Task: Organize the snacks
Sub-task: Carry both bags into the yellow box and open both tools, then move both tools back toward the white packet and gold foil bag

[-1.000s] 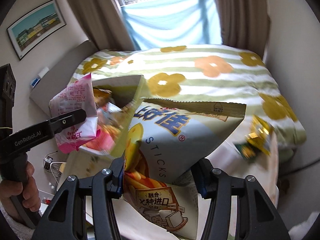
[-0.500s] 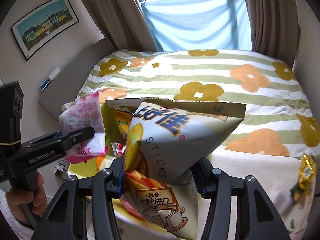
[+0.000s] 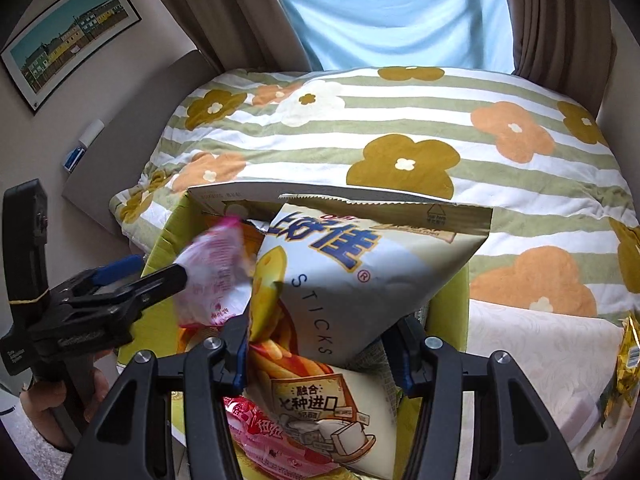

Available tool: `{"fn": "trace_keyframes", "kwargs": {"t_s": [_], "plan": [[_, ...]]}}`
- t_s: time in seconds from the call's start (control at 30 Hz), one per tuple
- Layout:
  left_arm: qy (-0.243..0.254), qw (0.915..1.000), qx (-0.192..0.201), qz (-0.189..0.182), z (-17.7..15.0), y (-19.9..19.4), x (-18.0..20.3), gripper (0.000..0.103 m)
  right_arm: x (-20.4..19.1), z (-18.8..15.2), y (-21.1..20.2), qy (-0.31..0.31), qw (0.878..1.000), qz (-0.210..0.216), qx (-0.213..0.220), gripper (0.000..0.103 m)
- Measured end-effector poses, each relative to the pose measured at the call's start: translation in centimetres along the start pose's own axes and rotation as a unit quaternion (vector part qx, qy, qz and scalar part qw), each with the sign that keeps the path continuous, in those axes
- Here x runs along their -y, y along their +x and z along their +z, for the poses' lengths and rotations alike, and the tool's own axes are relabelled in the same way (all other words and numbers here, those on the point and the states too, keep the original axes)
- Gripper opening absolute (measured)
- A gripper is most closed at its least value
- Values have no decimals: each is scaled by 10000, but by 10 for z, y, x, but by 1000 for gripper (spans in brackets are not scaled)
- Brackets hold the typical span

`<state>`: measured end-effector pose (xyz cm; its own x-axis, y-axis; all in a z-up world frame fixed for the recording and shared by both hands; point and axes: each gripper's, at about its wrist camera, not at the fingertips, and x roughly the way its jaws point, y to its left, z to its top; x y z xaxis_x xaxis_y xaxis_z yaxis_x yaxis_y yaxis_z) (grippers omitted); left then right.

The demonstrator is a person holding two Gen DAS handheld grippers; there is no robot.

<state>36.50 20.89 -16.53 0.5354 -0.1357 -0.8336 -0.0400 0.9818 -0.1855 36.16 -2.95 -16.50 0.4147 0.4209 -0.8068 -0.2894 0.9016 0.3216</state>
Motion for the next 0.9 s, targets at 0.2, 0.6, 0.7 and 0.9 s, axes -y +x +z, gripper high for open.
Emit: {"fn": "trace_keyframes", "kwargs": {"t_s": [0.2, 0.6, 0.7, 0.9], "plan": [[-132, 9998, -134, 97, -11, 4, -5, 103, 3, 1, 7, -77, 9998, 28, -180, 50], [-201, 9997, -89, 119, -23, -20, -5, 103, -6, -5, -8, -517, 9970, -324, 471, 103], [-223, 9997, -89, 74, -27, -25, -4, 103, -4, -12, -12, -477, 9975, -343, 397, 103], [-113, 9999, 15, 62, -30, -42, 2, 103, -6, -19, -29, -341, 9984, -249, 378, 103]]}}
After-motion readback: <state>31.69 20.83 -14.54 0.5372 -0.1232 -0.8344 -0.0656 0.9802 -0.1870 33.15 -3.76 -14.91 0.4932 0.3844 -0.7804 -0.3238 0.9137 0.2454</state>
